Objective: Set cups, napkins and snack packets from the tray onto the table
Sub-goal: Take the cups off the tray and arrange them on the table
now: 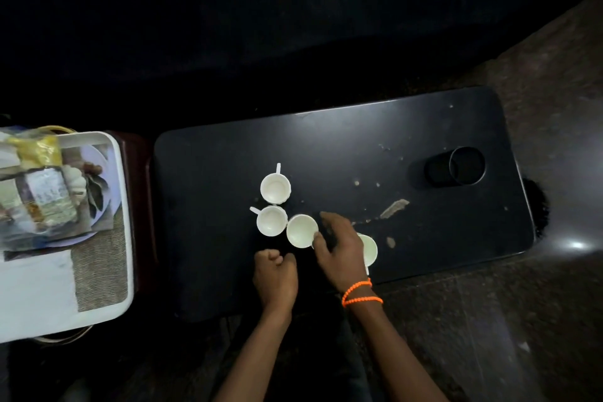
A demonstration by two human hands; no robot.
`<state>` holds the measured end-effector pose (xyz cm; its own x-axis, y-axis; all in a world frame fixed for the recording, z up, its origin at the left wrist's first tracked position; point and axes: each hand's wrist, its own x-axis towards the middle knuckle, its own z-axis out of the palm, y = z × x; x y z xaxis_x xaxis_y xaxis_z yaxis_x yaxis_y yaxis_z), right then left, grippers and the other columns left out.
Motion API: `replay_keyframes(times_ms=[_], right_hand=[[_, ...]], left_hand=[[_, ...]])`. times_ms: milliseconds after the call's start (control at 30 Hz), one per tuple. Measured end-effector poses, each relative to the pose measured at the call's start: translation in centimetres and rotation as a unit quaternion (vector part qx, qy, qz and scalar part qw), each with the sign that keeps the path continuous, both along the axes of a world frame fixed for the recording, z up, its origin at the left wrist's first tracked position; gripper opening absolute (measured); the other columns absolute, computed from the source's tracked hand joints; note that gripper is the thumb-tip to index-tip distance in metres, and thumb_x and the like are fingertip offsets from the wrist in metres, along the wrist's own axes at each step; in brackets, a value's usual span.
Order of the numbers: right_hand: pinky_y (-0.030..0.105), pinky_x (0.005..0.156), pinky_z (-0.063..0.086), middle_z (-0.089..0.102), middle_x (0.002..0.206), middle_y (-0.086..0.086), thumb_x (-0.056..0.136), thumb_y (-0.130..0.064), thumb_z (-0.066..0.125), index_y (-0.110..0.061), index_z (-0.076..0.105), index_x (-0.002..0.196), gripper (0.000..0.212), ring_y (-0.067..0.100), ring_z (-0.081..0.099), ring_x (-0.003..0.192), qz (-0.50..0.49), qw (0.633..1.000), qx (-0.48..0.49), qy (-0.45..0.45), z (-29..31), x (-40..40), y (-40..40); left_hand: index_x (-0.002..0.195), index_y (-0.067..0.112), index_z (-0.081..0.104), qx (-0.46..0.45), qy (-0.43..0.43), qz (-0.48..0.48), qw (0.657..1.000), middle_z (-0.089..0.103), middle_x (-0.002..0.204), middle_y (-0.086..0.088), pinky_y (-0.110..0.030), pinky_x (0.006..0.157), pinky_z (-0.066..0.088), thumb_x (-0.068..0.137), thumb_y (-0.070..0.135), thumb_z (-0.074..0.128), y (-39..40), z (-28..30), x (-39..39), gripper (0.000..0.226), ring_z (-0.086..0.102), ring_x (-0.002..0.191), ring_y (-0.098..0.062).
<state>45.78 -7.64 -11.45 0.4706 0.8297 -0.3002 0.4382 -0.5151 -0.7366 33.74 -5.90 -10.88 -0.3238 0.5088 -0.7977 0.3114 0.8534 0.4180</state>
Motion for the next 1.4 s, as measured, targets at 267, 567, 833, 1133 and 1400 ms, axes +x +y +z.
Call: replay_keyframes(times_ms=[267, 567, 833, 1133, 1400], right_hand=[[0.027, 0.105, 0.039, 0.062, 0.136, 0.012, 0.092, -0.008, 0.057, -0.008, 0.063, 0.134, 0.042, 0.026, 0.055, 0.128, -0.029, 0.991, -0.114, 0.07, -0.9, -1.9, 2.3], [0.037, 0.1, 0.052, 0.073, 0.116, 0.006, 0.082, -0.006, 0.063, -0.009, 0.072, 0.116, 0.035, 0.021, 0.065, 0.11, -0.139, 0.977, -0.103, 0.126, 0.2, -3.9, -1.4], [0.019, 0.098, 0.043, 0.069, 0.122, 0.004, 0.081, 0.0, 0.066, -0.009, 0.071, 0.121, 0.041, 0.011, 0.061, 0.112, -0.203, 0.966, -0.106, 0.122, 0.7, -6.8, -3.5], [0.026, 0.101, 0.047, 0.068, 0.123, 0.004, 0.081, -0.003, 0.066, -0.011, 0.071, 0.123, 0.043, 0.013, 0.062, 0.114, -0.201, 0.964, -0.116, 0.131, 0.5, -7.7, -3.8], [0.015, 0.098, 0.043, 0.065, 0.127, 0.003, 0.08, -0.004, 0.068, -0.012, 0.067, 0.126, 0.047, 0.016, 0.06, 0.119, -0.172, 0.968, -0.133, 0.124, -0.4, -7.9, -3.8]], left_hand=[[0.109, 0.041, 0.076, -0.023, -0.156, -0.067, 0.985, 0.08, 0.099, 0.006, -0.052, 0.097, 0.059, 0.078, 0.017, 0.056, 1.8, -0.1, 0.1, 0.044, 0.074, 0.102, -0.024], [0.12, 0.056, 0.065, 0.024, -0.105, -0.186, 0.977, 0.076, 0.098, 0.026, -0.023, 0.081, 0.055, 0.086, 0.023, 0.06, -0.6, 1.6, -1.6, 0.048, 0.069, 0.099, -0.001], [0.124, 0.049, 0.068, 0.015, -0.067, -0.198, 0.978, 0.073, 0.078, 0.025, -0.001, 0.056, 0.042, 0.085, 0.019, 0.063, -2.1, 1.8, -3.6, 0.05, 0.066, 0.075, 0.011], [0.125, 0.04, 0.07, 0.006, -0.046, -0.217, 0.975, 0.072, 0.077, 0.022, 0.001, 0.057, 0.041, 0.082, 0.014, 0.062, -1.7, 1.3, -4.3, 0.052, 0.06, 0.075, 0.023], [0.129, 0.031, 0.07, 0.01, -0.047, -0.198, 0.979, 0.077, 0.103, 0.012, 0.002, 0.065, 0.042, 0.083, 0.01, 0.062, -1.3, 0.3, -4.6, 0.052, 0.066, 0.081, 0.015]])
